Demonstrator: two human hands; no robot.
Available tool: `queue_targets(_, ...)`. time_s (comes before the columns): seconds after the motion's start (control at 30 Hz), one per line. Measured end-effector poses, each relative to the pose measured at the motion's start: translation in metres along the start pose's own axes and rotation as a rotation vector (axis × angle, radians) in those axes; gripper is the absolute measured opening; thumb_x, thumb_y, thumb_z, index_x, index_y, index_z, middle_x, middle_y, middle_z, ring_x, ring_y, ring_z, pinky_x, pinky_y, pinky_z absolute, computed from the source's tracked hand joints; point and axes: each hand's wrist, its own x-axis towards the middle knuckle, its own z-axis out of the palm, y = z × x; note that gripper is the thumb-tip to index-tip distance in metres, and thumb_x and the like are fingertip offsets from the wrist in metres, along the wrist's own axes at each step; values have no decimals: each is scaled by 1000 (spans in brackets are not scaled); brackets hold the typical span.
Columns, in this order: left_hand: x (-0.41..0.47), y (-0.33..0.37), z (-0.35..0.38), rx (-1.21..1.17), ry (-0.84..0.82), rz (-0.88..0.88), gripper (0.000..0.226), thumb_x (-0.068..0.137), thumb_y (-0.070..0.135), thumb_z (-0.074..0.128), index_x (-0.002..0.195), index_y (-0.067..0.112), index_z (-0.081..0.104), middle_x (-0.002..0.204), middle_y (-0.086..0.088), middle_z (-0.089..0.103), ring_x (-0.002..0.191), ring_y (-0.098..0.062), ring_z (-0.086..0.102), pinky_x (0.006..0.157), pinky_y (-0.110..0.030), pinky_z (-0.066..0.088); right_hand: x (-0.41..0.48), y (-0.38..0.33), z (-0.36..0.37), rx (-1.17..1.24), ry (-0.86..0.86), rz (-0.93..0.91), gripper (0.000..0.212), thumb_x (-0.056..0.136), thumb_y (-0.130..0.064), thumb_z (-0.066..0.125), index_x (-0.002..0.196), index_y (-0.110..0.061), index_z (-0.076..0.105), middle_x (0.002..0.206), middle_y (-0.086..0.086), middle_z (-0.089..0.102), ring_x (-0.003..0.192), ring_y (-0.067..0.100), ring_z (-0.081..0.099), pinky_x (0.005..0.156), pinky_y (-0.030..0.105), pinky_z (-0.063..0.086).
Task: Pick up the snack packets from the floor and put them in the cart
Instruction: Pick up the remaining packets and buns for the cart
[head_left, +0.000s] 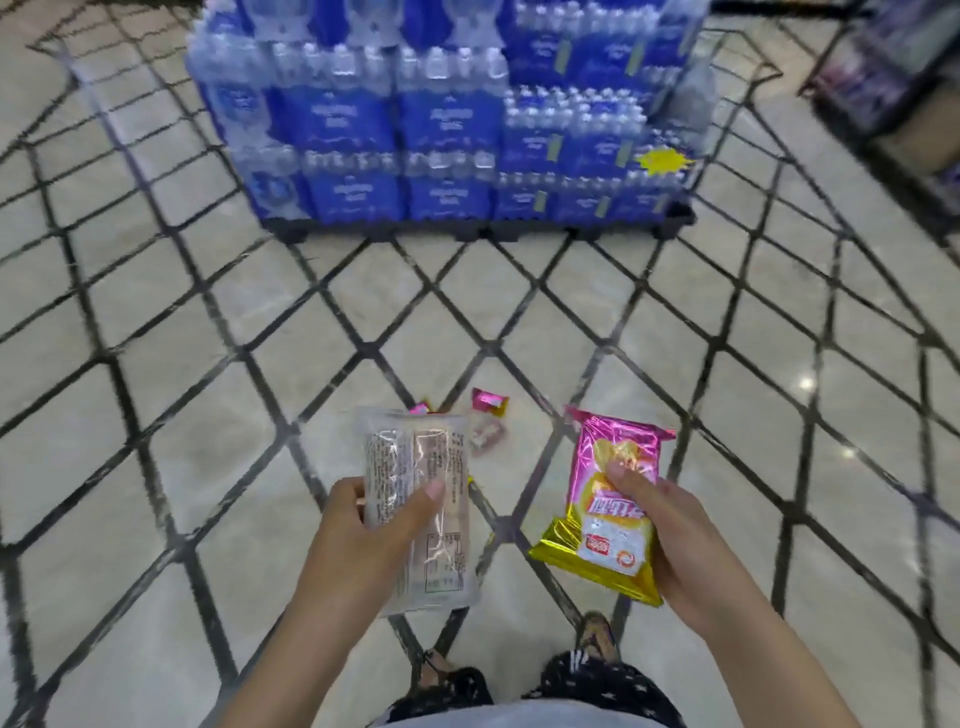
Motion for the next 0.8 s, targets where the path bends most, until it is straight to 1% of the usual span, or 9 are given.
queue_targets(0.13,-2,13,47,128,-119,31,59,69,59,77,109,19,58,96,1,71,81,-16,71,66,-34,55,-16,0,-60,87,103,-22,47,75,-31,68,113,-3,64,102,21,72,87,35,71,75,42,60)
queue_targets(0.2,-6,20,69,187,-159,41,50,73,52,75,107,19,59,94,1,71,81,-16,70,67,-33,54,-23,0,-86,131,147,-26,47,74,-31,68,112,-2,64,103,22,72,88,36,71,78,44,59)
queue_targets(0.3,-18,34,125,274,-229,76,41,75,49,75,103,22,61,92,1,71,85,-19,69,82,-41,56,-37,-1,-142,179,211,-46,51,71,-31,70,112,-1,64,101,21,72,89,36,70,87,49,55)
queue_targets(0.37,-29,41,169,310,-281,117,40,74,48,77,101,23,63,91,2,73,84,-18,70,85,-43,55,-48,-1,-183,213,250,-59,48,70,-29,70,111,-3,64,99,19,73,88,35,71,87,47,55)
queue_targets(0.43,-44,46,215,341,-337,149,51,67,57,82,100,23,64,93,3,74,86,-17,70,88,-44,54,-58,-1,-226,249,300,-74,45,70,-27,70,109,-5,65,98,18,74,87,34,72,84,44,56)
queue_targets(0.53,-68,49,284,397,-418,172,88,48,76,75,116,23,63,104,3,73,97,-16,69,94,-44,52,-72,-1,-292,282,372,-91,45,71,-27,71,110,-5,64,96,17,75,83,31,73,75,41,60)
queue_targets(0.57,-76,50,307,403,-443,166,90,48,78,76,117,23,62,105,3,72,97,-16,68,93,-44,52,-77,-2,-313,290,393,-99,44,71,-28,71,109,-5,65,95,16,75,81,30,74,72,39,60)
queue_targets(0.7,-108,50,393,468,-539,160,68,55,69,77,105,26,62,94,3,72,87,-14,68,78,-36,52,-100,2,-392,338,486,-130,45,70,-30,72,108,-7,65,92,13,76,79,27,74,63,33,60)
queue_targets(0.8,-127,53,451,518,-595,169,52,60,60,69,98,27,57,94,3,69,85,-14,65,72,-32,49,-115,10,-442,388,568,-120,46,72,-29,72,111,-7,64,95,13,76,83,29,74,70,36,61)
